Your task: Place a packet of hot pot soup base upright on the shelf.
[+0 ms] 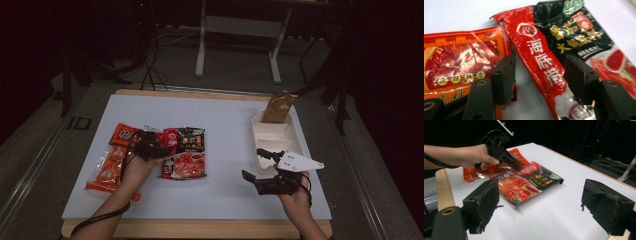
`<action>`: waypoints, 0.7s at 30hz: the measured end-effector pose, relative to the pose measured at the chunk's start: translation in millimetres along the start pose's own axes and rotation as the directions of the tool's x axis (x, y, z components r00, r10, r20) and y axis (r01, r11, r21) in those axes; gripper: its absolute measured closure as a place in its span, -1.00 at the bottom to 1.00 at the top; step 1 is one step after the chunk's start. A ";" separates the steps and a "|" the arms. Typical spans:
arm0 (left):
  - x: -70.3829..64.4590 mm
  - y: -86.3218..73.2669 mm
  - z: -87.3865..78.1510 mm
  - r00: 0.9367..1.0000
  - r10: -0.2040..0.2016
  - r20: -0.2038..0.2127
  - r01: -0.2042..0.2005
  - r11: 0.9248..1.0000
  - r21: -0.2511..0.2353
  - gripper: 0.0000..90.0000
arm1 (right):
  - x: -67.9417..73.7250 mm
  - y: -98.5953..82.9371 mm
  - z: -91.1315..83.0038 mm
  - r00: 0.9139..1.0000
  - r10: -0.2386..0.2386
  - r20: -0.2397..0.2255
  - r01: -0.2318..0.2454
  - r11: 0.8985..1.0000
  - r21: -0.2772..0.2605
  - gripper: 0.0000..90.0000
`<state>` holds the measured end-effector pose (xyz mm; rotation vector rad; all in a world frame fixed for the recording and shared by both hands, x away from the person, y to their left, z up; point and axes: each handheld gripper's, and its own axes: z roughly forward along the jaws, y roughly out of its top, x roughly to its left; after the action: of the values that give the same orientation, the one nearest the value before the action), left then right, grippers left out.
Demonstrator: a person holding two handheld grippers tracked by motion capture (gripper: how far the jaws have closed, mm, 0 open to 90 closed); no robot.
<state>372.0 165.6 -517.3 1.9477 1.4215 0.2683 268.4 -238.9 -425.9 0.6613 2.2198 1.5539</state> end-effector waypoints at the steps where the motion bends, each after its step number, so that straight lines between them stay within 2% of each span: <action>1: 0.5 0.2 2.3 1.000 0.003 -0.002 -0.003 1.000 0.013 -0.01 | 0.0 -0.1 0.1 1.000 -0.001 0.001 0.001 1.000 0.000 -0.68; 3: 1.4 0.3 6.1 1.000 -0.006 -0.003 0.006 1.000 0.022 0.03 | -0.3 -0.5 0.5 1.000 0.000 0.000 0.000 1.000 0.002 -0.68; 5: 3.1 1.3 8.8 0.999 -0.039 0.023 0.039 0.999 0.028 0.06 | -0.5 -0.5 1.0 1.000 0.002 -0.001 -0.002 1.000 0.003 -0.68; 7: 2.5 2.6 11.6 0.998 -0.046 0.039 0.044 0.998 0.043 0.10 | 0.0 -0.5 0.7 1.000 -0.002 0.005 0.002 1.000 -0.001 -0.68; 10: -1.0 3.3 15.5 0.997 -0.059 0.055 0.054 0.996 0.076 0.14 | -0.1 0.3 -0.4 1.000 -0.003 0.009 0.003 1.000 -0.007 -0.68; 13: 2.0 4.0 18.7 0.993 -0.092 0.070 0.085 0.991 0.103 0.15 | -1.0 0.2 -0.6 1.000 0.003 0.011 -0.003 1.000 -0.006 -0.68; 15: 0.4 5.3 19.9 0.995 -0.082 0.058 0.075 0.991 0.115 0.17 | -1.1 -0.1 0.3 1.000 0.004 0.012 -0.004 1.000 -0.003 -0.68; 17: -5.4 7.2 20.7 0.999 -0.022 0.024 0.019 0.991 0.130 0.20 | -0.3 -0.2 1.5 1.000 -0.002 0.009 0.002 1.000 0.001 -0.68; 18: -6.7 7.4 20.9 1.000 -0.009 0.006 0.008 0.991 0.131 0.27 | 0.1 -0.2 2.2 1.000 -0.003 0.008 0.003 1.000 0.004 -0.68; 21: -6.1 8.9 21.1 1.000 0.008 -0.005 -0.007 0.990 0.141 0.53 | 0.9 -0.2 4.8 1.000 -0.002 -0.001 0.002 1.000 0.011 -0.68</action>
<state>387.8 150.0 -525.7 2.0674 1.4726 0.1808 270.1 -234.7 -427.7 0.6620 2.2303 1.5422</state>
